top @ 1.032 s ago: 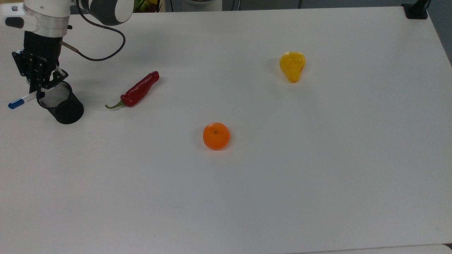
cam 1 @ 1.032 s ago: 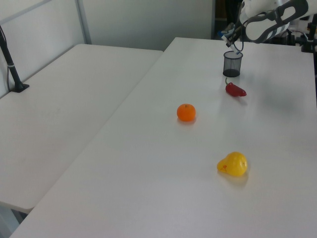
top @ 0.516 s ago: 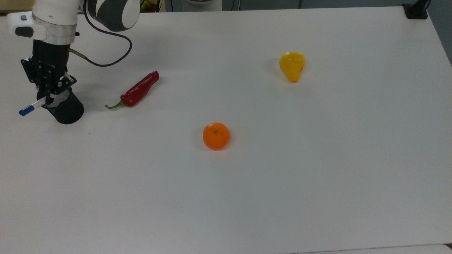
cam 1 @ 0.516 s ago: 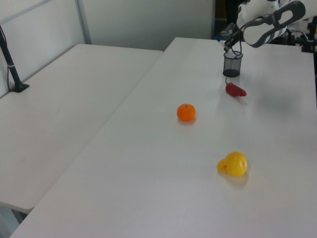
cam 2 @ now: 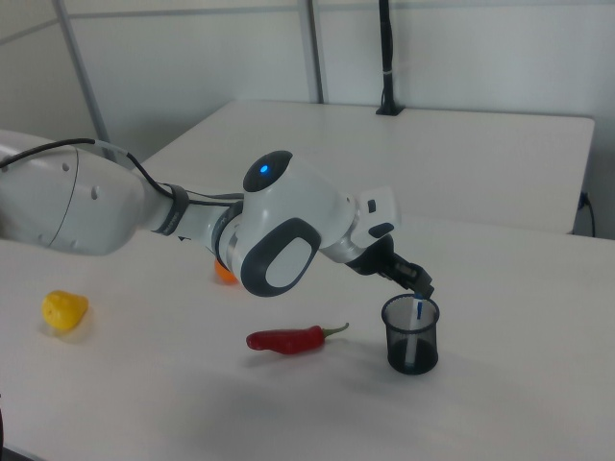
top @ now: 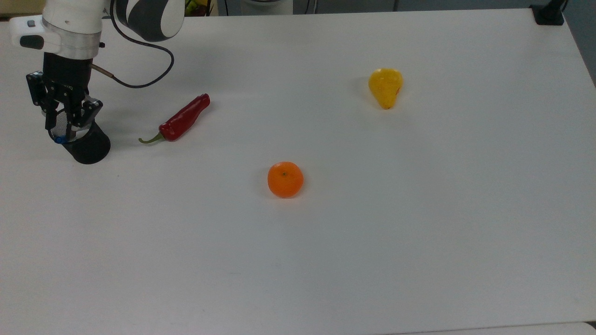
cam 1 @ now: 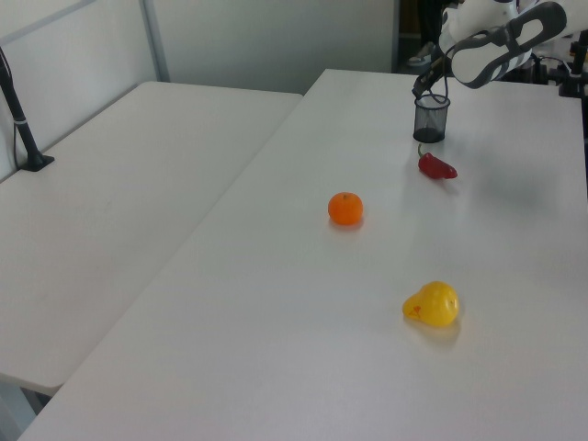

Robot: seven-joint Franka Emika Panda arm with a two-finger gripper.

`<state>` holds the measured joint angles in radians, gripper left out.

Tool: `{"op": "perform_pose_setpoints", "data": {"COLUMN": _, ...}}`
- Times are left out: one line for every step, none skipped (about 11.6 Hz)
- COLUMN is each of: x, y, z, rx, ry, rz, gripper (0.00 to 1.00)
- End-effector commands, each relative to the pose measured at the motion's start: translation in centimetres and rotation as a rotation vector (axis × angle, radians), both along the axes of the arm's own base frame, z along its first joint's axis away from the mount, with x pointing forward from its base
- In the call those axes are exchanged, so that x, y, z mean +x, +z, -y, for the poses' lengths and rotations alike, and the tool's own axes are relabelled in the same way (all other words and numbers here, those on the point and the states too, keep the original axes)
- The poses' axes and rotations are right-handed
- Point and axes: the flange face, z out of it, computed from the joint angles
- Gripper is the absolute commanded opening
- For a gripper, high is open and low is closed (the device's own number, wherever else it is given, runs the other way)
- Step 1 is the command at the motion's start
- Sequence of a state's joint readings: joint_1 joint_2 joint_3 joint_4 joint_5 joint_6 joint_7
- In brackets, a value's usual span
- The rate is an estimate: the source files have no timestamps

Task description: Place marker

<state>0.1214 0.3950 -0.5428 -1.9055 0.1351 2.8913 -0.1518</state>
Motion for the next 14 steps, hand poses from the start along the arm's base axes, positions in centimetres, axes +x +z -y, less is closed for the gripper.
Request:
{"op": "perform_pose_setpoints", "data": {"x": -0.5, "y": 1.5, "z": -0.6, "rx": 0.033, "ry": -0.006, "rz": 0.023, "gripper": 0.71}}
{"op": "perform_pose_setpoints", "data": {"x": -0.9, "y": 2.5, "z": -0.5, "rx": 0.063, "ry": 0.0, "rz": -0.022, "gripper": 0.74}}
{"op": "perform_pose_setpoints", "data": {"x": -1.6, "y": 3.9, "z": -0.6, "rx": 0.088, "ry": 0.032, "rz": -0.07, "gripper": 0.8}}
{"op": "perform_pose_setpoints", "data": {"x": -2.4, "y": 5.4, "z": -0.7, "rx": 0.12, "ry": 0.055, "rz": -0.11, "gripper": 0.89}}
{"op": "perform_pose_setpoints", "data": {"x": -2.8, "y": 7.0, "z": -0.8, "rx": 0.147, "ry": 0.066, "rz": -0.133, "gripper": 0.97}}
{"op": "perform_pose_setpoints", "data": {"x": -3.3, "y": 8.5, "z": -0.9, "rx": 0.18, "ry": 0.078, "rz": -0.165, "gripper": 1.0}}
{"op": "perform_pose_setpoints", "data": {"x": -4.0, "y": 10.4, "z": -1.1, "rx": 0.218, "ry": 0.088, "rz": -0.2, "gripper": 1.0}}
{"op": "perform_pose_setpoints", "data": {"x": -5.0, "y": 13.0, "z": -1.4, "rx": 0.262, "ry": 0.099, "rz": -0.233, "gripper": 1.0}}
{"op": "perform_pose_setpoints", "data": {"x": -5.9, "y": 16.1, "z": -2.2, "rx": 0.313, "ry": 0.111, "rz": -0.262, "gripper": 1.0}}
{"op": "perform_pose_setpoints", "data": {"x": -6.5, "y": 19.2, "z": -3.6, "rx": 0.351, "ry": 0.136, "rz": -0.308, "gripper": 1.0}}
{"op": "perform_pose_setpoints", "data": {"x": -6.7, "y": 21.9, "z": -5.4, "rx": 0.381, "ry": 0.15, "rz": -0.348, "gripper": 1.0}}
{"op": "perform_pose_setpoints", "data": {"x": -7.2, "y": 24.0, "z": -6.5, "rx": 0.412, "ry": 0.131, "rz": -0.375, "gripper": 1.0}}
{"op": "perform_pose_setpoints", "data": {"x": -7.5, "y": 25.5, "z": -8.5, "rx": 0.43, "ry": 0.14, "rz": -0.386, "gripper": 1.0}}
{"op": "perform_pose_setpoints", "data": {"x": -7.8, "y": 26.4, "z": -10.6, "rx": 0.45, "ry": 0.133, "rz": -0.398, "gripper": 1.0}}
